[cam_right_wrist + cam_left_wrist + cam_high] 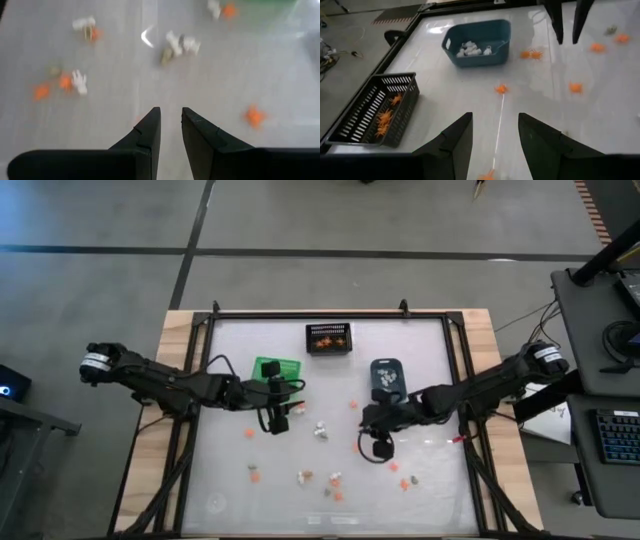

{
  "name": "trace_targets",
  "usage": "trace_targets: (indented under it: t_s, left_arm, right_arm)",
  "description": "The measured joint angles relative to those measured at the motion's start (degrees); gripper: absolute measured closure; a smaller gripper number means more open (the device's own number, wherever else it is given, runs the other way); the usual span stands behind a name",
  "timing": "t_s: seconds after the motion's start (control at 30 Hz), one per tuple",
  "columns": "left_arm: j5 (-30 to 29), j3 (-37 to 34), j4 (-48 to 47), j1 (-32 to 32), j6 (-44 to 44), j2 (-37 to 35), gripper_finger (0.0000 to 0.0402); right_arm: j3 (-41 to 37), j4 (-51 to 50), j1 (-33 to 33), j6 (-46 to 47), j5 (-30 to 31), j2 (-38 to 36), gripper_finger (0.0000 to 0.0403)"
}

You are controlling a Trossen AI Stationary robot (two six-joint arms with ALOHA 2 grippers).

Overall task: Sort Halloween decoration
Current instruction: Put the orange spider toy into the black bin

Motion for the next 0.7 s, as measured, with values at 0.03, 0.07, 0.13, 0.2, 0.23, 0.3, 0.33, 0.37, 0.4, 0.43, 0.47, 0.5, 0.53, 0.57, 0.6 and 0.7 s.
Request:
trace_targets:
  t_s: [0.03,0.07,0.13,0.2,0.23,0.3,0.33,0.37,0.4,0.43,0.47,0.5,0.53,0.57,0.6,0.7]
  left_arm:
    - [0.0,0.0,0.3,0.0,0.2,0.0,0.0261]
    - [0.0,0.0,0.5,0.0,0.4,0.0,0.0261]
    - [-0.1,0.0,1.0,0.0,0.7,0.0,0.026]
    - [-0.1,0.0,1.5,0.0,1.2,0.0,0.026]
    - [-0.1,0.0,1.8,0.0,1.4,0.0,0.026]
    - [-0.1,0.0,2.3,0.0,2.0,0.0,0.026]
    - [-0.1,0.0,2.6,0.0,2.3,0.0,0.026]
    - [-0.1,0.0,2.7,0.0,2.5,0.0,0.026]
    - [-0.1,0.0,2.6,0.0,2.5,0.0,0.026]
    - [-0.1,0.0,2.6,0.0,2.5,0.0,0.026]
    - [-0.1,0.0,2.6,0.0,2.5,0.0,0.026]
    - [-0.1,0.0,2.6,0.0,2.5,0.0,0.026]
    - [-0.1,0.0,2.6,0.0,2.5,0.0,0.026]
    - [-0.1,0.0,2.7,0.0,2.5,0.0,0.026]
    - [-0.1,0.0,2.6,0.0,2.5,0.0,0.026]
    - [-0.1,0.0,2.8,0.0,2.5,0.0,0.026]
  right_arm:
    - [0.0,-1.0,0.7,0.7,0.0,0.1,0.0335]
    - [0.0,-1.4,1.4,1.5,0.0,0.3,0.0335]
    - [0.0,-0.7,2.8,2.5,0.0,0.9,0.0335]
    - [0.0,-0.5,4.2,3.0,0.4,1.7,0.0335]
    - [0.0,0.1,4.7,3.2,0.7,2.2,0.0335]
    - [0.1,0.9,5.5,3.4,1.7,3.3,0.0335]
    - [0.1,0.8,5.9,3.5,2.0,4.0,0.0335]
    - [0.1,1.2,6.2,3.5,2.0,4.7,0.0335]
    - [0.1,1.5,6.6,3.5,2.0,5.2,0.0335]
    - [0.0,2.1,7.0,3.5,2.0,5.8,0.0335]
    - [0.0,3.0,7.3,3.4,2.0,6.3,0.0335]
    - [-0.1,4.0,7.6,3.2,2.0,6.7,0.0335]
    - [-0.2,4.6,7.9,3.1,2.0,7.1,0.0335]
    - [-0.4,5.0,8.1,2.9,2.0,7.6,0.0335]
    - [-0.7,5.5,8.3,2.7,2.1,8.1,0.0335]
    - [-2.6,9.1,9.3,2.4,5.1,9.4,0.0335]
